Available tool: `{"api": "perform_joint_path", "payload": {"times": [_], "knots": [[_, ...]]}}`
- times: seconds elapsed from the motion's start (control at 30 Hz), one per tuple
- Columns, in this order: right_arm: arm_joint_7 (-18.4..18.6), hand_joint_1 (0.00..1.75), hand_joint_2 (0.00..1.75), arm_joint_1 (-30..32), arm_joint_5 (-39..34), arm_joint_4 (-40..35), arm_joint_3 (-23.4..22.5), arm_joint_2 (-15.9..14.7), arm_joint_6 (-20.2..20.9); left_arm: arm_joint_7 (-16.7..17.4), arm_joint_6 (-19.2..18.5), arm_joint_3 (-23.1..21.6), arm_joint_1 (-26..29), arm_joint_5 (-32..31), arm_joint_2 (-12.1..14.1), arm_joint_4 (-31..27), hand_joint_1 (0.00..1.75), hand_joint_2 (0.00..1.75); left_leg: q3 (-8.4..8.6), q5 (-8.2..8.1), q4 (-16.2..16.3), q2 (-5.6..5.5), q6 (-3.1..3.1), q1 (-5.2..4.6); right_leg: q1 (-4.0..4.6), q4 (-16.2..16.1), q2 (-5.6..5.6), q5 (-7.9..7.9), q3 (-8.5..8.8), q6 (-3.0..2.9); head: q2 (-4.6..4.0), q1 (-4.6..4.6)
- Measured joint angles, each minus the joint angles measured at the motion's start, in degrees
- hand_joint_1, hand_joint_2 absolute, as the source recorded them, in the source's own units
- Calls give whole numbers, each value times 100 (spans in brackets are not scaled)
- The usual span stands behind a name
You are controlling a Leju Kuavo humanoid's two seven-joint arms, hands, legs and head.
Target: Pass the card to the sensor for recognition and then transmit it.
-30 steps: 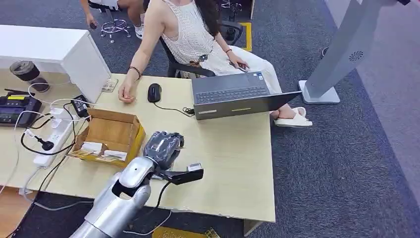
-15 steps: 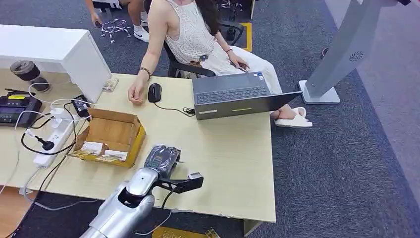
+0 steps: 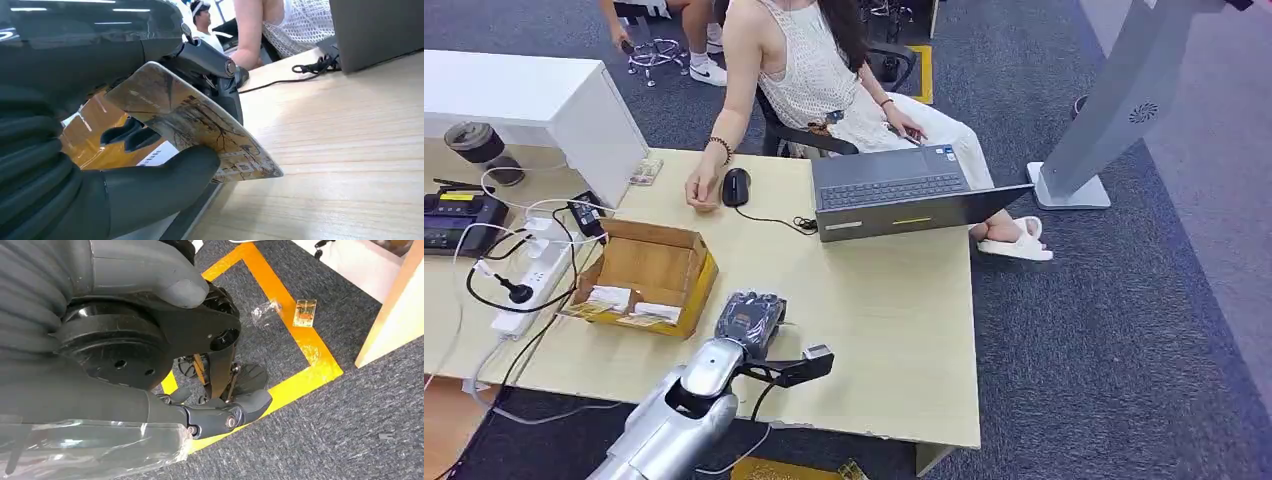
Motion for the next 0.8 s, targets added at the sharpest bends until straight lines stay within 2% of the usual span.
{"api": "perform_joint_path", "payload": {"times": [0.17,0.27,0.47,0.67,0.8], "knots": [[17,0,175,5,72,0,-26,0,0,-184,772,61,76,-72,4,-140,175,175,-1,0,0,-1,0,0,0,0,-1,0,1,0,0,0],[15,0,175,9,94,0,-31,0,-2,-271,931,109,170,-111,11,-346,175,175,-1,0,0,-1,0,-1,0,0,-1,0,1,0,0,0],[17,0,175,13,107,0,-41,2,-7,-178,722,166,221,-205,33,-575,175,175,-1,0,0,-2,0,0,0,0,-1,0,1,0,0,0],[57,0,175,17,124,0,-94,7,-7,325,-196,262,167,-334,33,-534,175,175,0,1,0,-2,-1,0,0,0,-2,0,1,0,0,0],[70,0,175,19,208,0,-133,7,-7,439,-306,317,81,-369,37,-317,175,175,0,1,0,-1,-1,0,0,1,-1,0,0,0,0,0]]}}
